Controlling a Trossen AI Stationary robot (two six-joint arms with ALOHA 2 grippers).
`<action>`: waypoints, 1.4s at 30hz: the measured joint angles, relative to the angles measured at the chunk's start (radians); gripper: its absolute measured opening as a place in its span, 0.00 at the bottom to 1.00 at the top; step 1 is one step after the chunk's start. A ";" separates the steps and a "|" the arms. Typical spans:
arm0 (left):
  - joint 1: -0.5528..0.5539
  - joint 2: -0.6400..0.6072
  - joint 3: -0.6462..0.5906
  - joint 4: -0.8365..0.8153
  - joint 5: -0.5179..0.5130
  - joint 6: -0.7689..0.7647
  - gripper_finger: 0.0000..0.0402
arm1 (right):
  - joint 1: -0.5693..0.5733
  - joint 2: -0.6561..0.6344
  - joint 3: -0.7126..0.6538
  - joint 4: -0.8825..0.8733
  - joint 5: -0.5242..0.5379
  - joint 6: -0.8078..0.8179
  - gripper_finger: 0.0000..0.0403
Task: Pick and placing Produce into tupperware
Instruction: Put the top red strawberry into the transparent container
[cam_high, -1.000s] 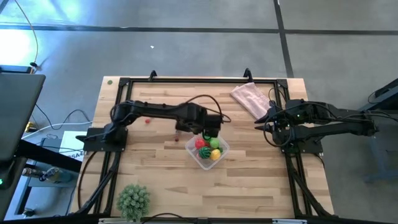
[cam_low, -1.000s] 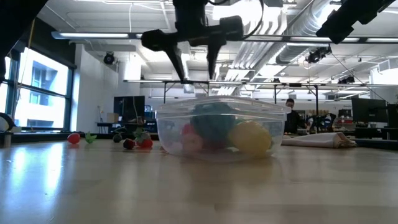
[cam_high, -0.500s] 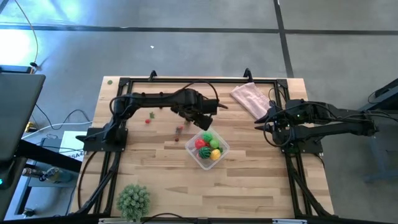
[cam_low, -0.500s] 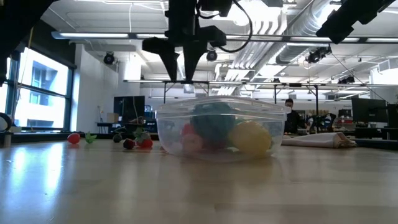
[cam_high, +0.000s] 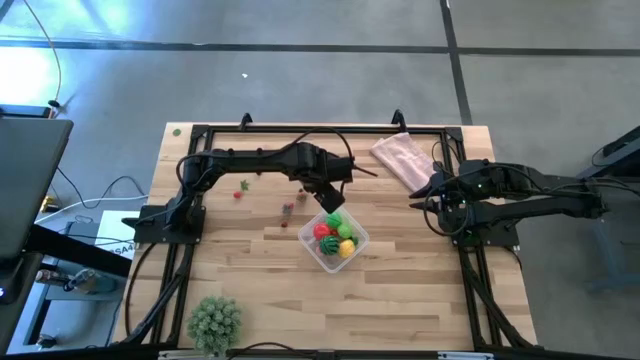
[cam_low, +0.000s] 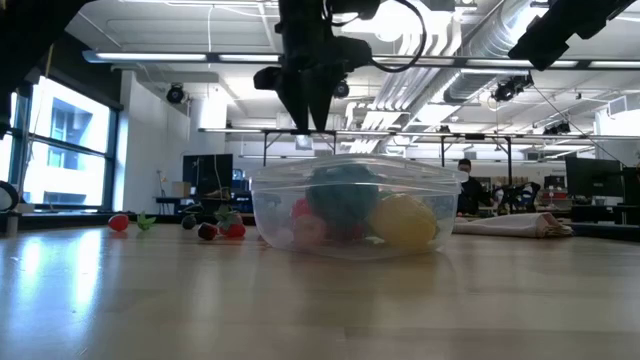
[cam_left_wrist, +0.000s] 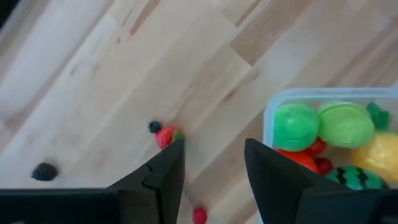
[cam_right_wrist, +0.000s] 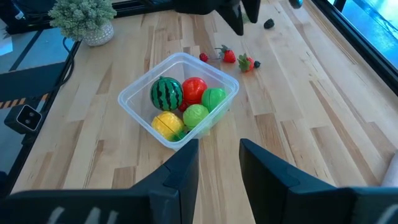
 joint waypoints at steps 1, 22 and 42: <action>0.000 0.000 0.000 0.001 -0.003 0.017 0.38 | 0.000 0.000 0.000 0.000 0.000 0.000 0.26; 0.033 -0.136 -0.352 0.211 0.083 0.377 0.38 | 0.000 0.000 0.000 0.000 0.000 0.000 0.26; 0.207 -0.297 -0.688 0.503 0.338 0.833 0.38 | 0.000 0.000 0.000 0.000 0.000 0.000 0.26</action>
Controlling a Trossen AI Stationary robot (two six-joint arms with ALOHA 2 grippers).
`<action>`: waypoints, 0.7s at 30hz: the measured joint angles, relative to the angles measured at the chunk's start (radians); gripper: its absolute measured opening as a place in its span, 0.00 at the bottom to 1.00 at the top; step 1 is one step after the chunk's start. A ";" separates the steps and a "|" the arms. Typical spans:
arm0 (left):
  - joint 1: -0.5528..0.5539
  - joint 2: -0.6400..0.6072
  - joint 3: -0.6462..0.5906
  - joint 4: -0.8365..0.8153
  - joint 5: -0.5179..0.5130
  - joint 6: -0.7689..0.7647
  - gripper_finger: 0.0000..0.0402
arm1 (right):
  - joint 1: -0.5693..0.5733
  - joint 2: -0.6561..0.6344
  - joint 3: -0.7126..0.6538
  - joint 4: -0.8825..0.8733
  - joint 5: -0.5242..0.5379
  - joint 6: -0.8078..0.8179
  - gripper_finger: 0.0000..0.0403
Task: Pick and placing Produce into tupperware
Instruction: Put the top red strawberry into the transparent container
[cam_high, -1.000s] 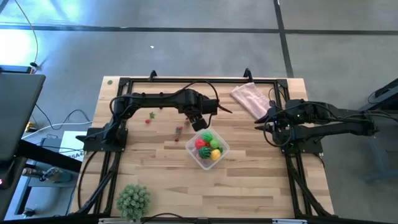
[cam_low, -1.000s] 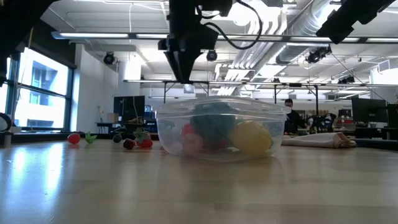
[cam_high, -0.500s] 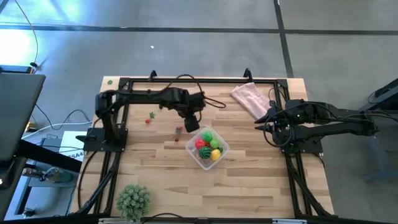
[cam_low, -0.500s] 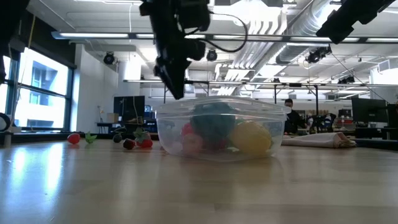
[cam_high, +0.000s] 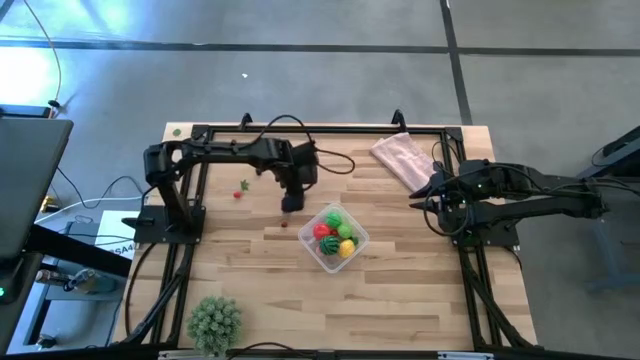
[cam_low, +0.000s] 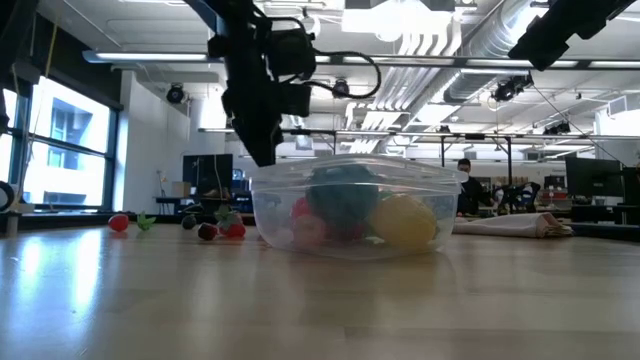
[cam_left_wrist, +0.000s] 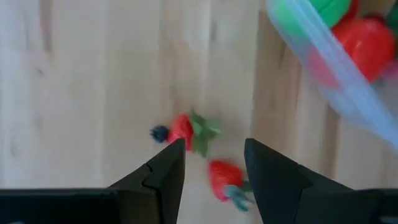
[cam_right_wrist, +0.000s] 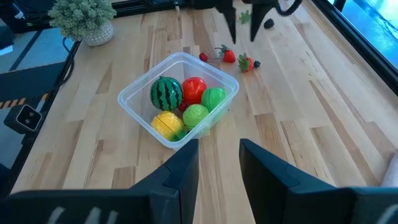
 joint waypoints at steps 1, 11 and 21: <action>0.001 0.000 -0.003 0.015 -0.003 0.029 0.38 | 0.000 0.000 0.000 0.000 0.000 0.000 0.26; 0.002 0.048 -0.015 0.068 -0.046 0.132 0.38 | 0.000 0.000 0.000 0.000 0.000 0.000 0.26; -0.021 0.084 -0.017 0.029 -0.086 0.279 0.38 | 0.000 0.000 0.000 0.000 0.000 0.000 0.26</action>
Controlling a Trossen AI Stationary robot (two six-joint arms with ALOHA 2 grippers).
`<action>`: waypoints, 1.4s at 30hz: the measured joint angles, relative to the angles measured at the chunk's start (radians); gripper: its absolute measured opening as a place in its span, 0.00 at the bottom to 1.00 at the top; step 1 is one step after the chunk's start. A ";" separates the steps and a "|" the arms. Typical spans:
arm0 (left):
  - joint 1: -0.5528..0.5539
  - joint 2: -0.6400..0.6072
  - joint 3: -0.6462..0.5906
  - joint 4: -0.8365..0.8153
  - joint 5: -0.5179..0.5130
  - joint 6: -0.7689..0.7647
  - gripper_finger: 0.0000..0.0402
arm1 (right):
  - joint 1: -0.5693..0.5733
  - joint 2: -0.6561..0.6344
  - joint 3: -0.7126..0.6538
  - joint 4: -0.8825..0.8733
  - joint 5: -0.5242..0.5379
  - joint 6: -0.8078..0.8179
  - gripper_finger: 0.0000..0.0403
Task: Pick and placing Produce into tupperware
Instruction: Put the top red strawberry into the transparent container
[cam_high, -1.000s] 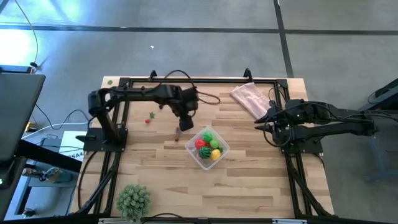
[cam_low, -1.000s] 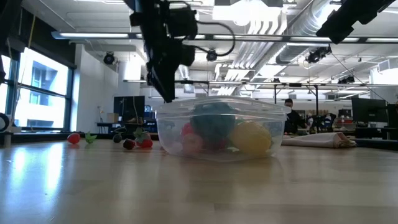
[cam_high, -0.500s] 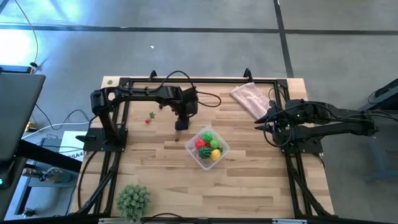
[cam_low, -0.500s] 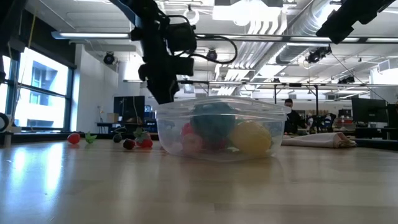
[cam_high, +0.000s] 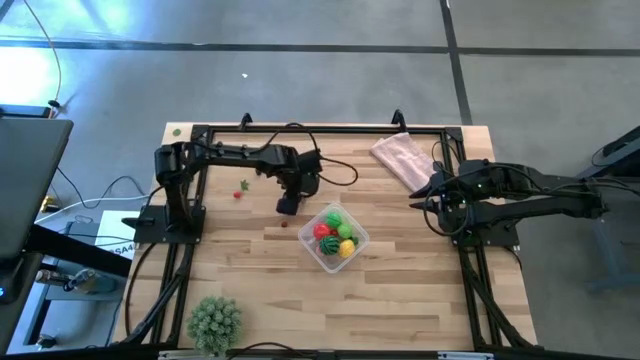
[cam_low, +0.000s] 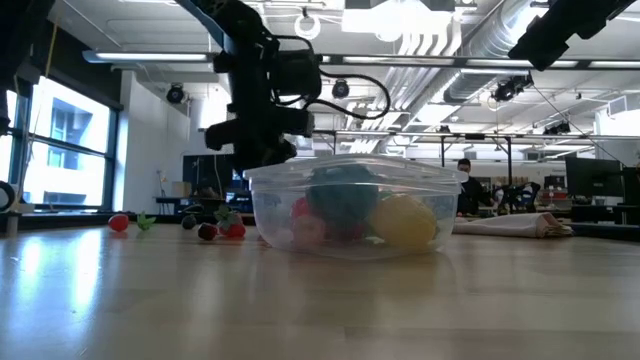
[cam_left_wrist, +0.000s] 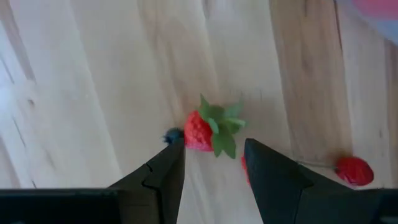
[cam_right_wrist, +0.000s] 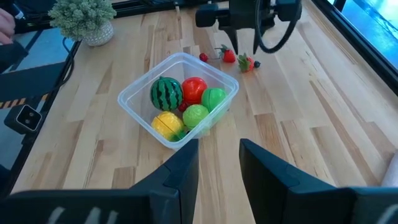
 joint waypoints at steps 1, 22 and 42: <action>0.000 0.008 0.001 0.007 -0.001 0.000 0.38 | 0.000 0.000 0.000 0.000 0.000 0.000 0.26; -0.018 0.040 0.001 0.028 -0.089 -0.096 0.53 | 0.000 0.000 0.000 0.000 0.000 0.000 0.26; -0.017 0.085 0.001 0.033 -0.037 -0.102 0.62 | 0.000 0.000 0.000 0.000 0.000 -0.001 0.26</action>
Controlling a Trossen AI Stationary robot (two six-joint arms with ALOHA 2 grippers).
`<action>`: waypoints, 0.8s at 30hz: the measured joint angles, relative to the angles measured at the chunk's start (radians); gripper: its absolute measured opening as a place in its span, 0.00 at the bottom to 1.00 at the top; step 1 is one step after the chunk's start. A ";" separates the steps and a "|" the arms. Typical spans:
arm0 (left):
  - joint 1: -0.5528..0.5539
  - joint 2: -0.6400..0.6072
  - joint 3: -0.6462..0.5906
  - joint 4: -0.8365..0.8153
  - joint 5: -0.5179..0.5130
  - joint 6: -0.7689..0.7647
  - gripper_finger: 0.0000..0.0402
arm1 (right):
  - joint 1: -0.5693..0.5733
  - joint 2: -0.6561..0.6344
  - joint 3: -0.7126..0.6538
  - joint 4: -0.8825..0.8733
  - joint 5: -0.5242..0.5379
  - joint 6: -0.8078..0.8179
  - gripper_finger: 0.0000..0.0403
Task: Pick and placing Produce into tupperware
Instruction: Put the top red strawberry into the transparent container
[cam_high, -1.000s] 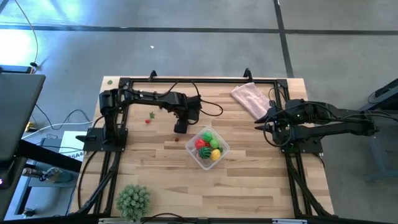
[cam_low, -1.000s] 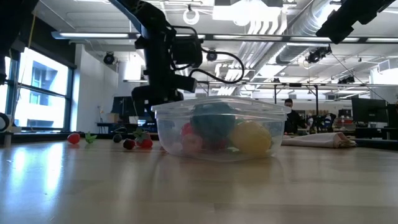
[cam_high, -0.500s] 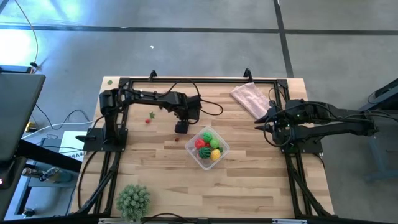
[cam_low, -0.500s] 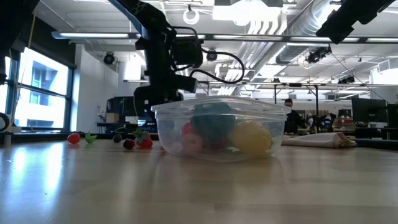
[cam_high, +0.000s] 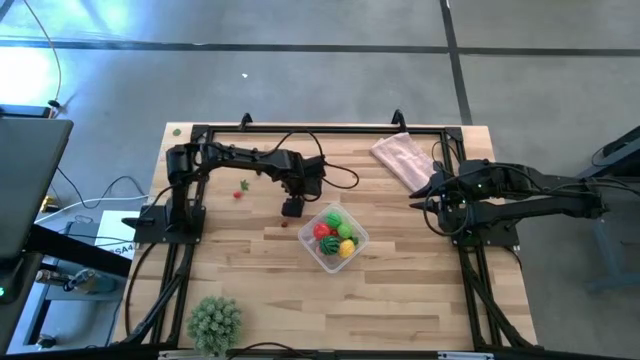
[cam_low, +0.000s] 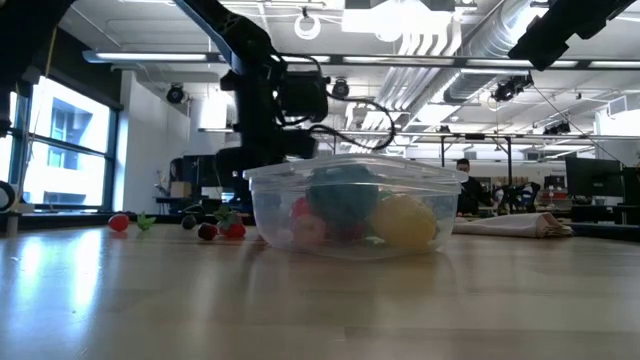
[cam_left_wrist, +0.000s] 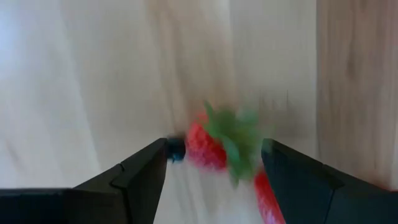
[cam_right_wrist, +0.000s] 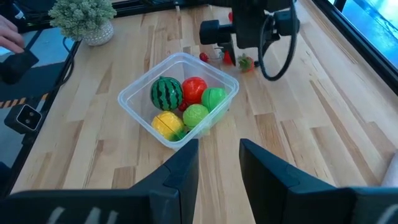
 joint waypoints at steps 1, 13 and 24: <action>0.000 0.002 -0.001 -0.008 -0.009 0.000 0.62 | 0.000 0.000 0.000 0.000 0.000 0.001 0.26; -0.008 0.016 0.000 0.020 -0.023 0.002 0.57 | 0.000 0.000 0.000 0.000 0.000 0.000 0.26; -0.008 0.016 0.000 0.027 0.020 -0.042 0.49 | 0.000 0.000 0.000 0.000 0.000 0.001 0.26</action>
